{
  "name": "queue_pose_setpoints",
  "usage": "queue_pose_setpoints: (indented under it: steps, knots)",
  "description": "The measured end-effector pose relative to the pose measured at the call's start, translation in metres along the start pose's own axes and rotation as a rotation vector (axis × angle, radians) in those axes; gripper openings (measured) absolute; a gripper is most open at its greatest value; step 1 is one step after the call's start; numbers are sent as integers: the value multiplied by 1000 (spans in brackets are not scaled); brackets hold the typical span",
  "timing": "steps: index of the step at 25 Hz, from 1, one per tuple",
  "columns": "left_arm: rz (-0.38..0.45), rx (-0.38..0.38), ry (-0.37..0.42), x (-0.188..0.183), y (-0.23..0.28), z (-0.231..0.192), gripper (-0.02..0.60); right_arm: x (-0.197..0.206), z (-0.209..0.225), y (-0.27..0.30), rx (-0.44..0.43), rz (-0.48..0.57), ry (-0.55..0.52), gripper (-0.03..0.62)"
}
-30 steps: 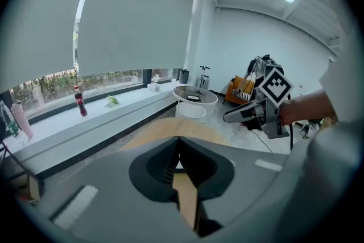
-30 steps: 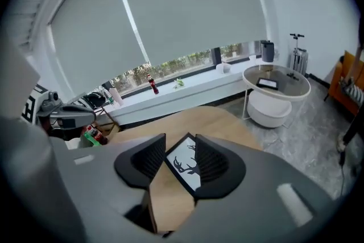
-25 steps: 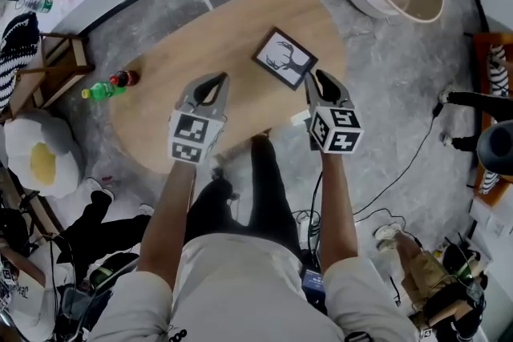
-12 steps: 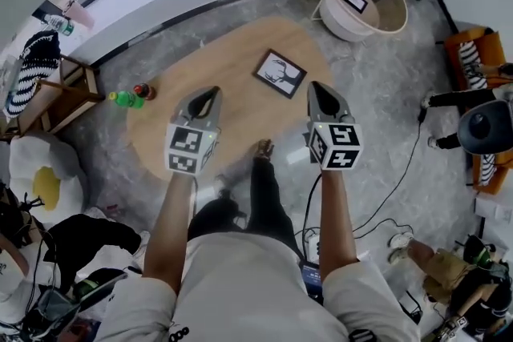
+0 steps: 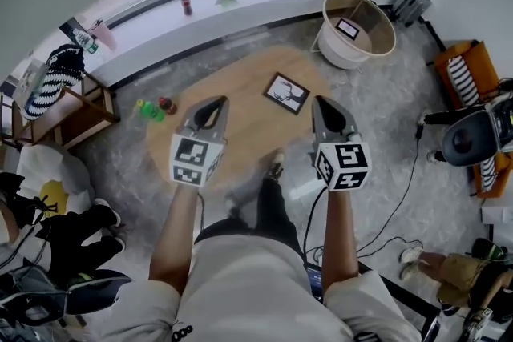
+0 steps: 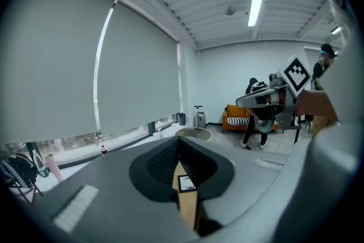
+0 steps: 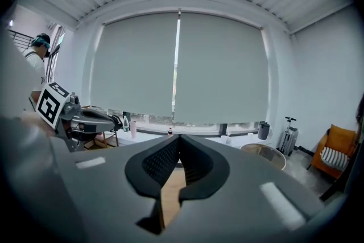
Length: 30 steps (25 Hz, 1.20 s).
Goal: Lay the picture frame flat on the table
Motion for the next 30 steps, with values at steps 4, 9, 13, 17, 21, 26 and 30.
queue_pose_setpoints:
  steps: [4, 9, 13, 17, 21, 26, 30]
  knots:
    - [31, 0, 30, -23, -33, 4, 11, -24, -20, -34, 5, 41, -26, 3]
    - [97, -6, 73, -51, -57, 12, 11, -52, -33, -65, 19, 90, -59, 2]
    - [121, -2, 128, -71, -69, 18, 11, -74, -39, -85, 20, 135, -71, 3]
    - [146, 7, 159, -93, -85, 21, 11, -94, -49, -96, 19, 173, -85, 2]
    - [181, 19, 187, -114, -101, 27, 11, -112, -59, -107, 9, 211, -106, 2]
    - [216, 32, 217, -133, -114, 31, 11, -128, -73, -115, -11, 234, -141, 2]
    - [227, 38, 229, -140, -116, 33, 11, -134, -76, -119, -10, 243, -144, 2]
Point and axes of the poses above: the fingertips, and each gripper's own axes: y forward along the fingers, z to its right, x out of its underside, the point moved 3 cm from there along -y, backward along the fingers, and after that the axes turned 7 degrees about x, right-handed, at the moved point
